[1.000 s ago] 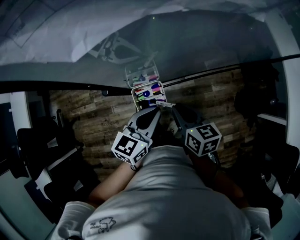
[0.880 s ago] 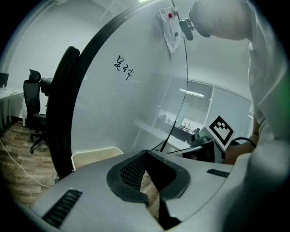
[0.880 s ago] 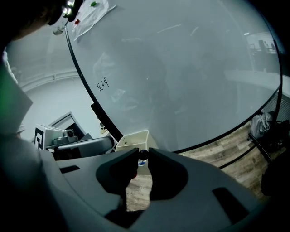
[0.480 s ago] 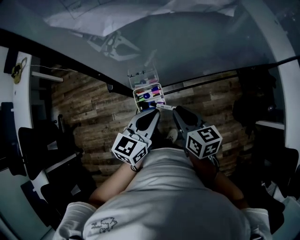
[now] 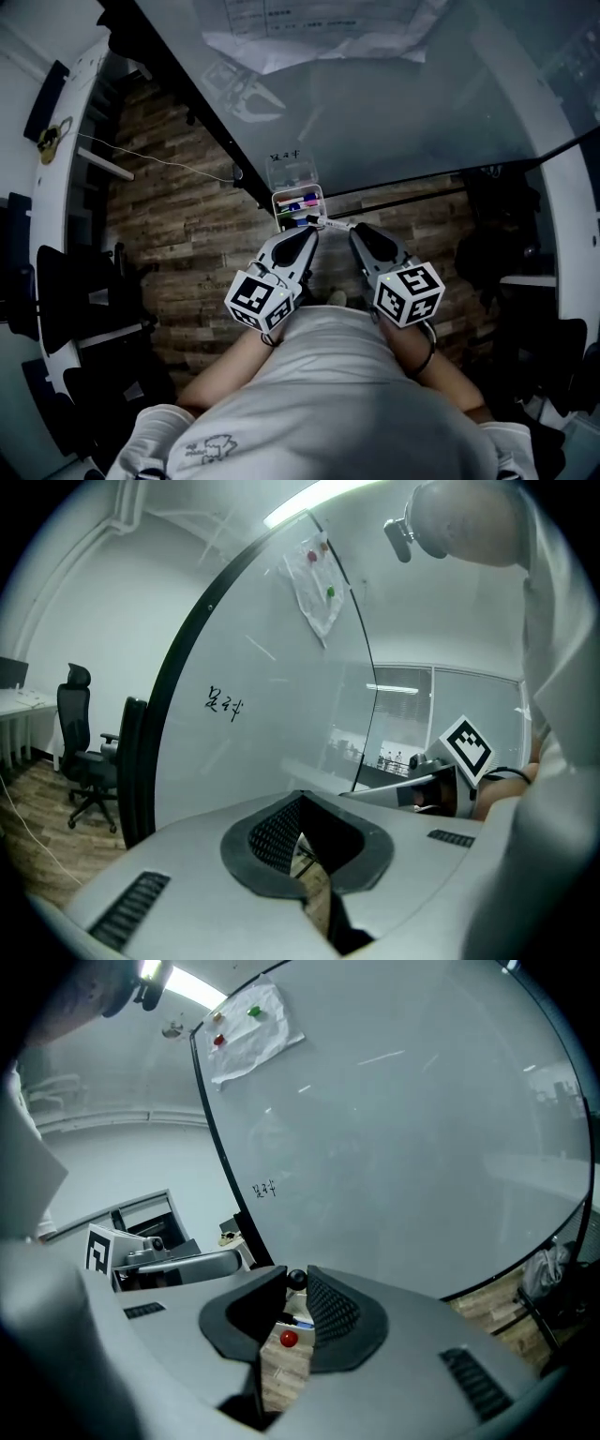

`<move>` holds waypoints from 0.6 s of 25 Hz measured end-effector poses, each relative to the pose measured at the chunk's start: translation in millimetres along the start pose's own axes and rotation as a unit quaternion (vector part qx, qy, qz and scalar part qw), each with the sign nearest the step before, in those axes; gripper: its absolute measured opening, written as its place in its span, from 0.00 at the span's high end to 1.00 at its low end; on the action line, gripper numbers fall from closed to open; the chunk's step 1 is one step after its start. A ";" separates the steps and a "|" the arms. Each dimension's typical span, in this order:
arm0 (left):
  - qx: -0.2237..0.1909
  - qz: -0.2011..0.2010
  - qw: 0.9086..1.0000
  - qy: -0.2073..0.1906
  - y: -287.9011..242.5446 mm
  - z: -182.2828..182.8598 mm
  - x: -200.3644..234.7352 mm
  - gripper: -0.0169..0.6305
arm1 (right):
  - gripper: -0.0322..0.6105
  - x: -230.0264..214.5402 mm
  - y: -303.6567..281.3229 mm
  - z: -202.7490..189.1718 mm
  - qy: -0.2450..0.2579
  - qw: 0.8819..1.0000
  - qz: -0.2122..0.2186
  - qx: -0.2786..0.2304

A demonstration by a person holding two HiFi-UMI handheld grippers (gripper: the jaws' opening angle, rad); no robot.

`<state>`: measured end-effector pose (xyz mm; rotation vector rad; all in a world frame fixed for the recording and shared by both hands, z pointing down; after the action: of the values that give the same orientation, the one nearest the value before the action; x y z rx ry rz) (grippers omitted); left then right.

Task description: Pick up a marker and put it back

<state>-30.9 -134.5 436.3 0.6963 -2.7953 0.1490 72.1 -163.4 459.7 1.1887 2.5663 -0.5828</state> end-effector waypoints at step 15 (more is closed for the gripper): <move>-0.065 -0.013 0.997 -0.034 4.4 54.5 -27.4 0.96 | 0.84 19.3 37.0 61.9 0.055 0.994 0.016 -0.093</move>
<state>-21.6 -127.1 376.3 0.7183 -2.8269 -0.0633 92.0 -157.0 388.0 1.2273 2.6180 -0.2714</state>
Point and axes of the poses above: the fingertips, and each gripper's own axes: y backward along the fingers, x to its left, z out of its top, the point moved 2 cm from there along y, backward along the fingers, and after that the axes turned 7 degrees about -x, right-handed, at the moved point
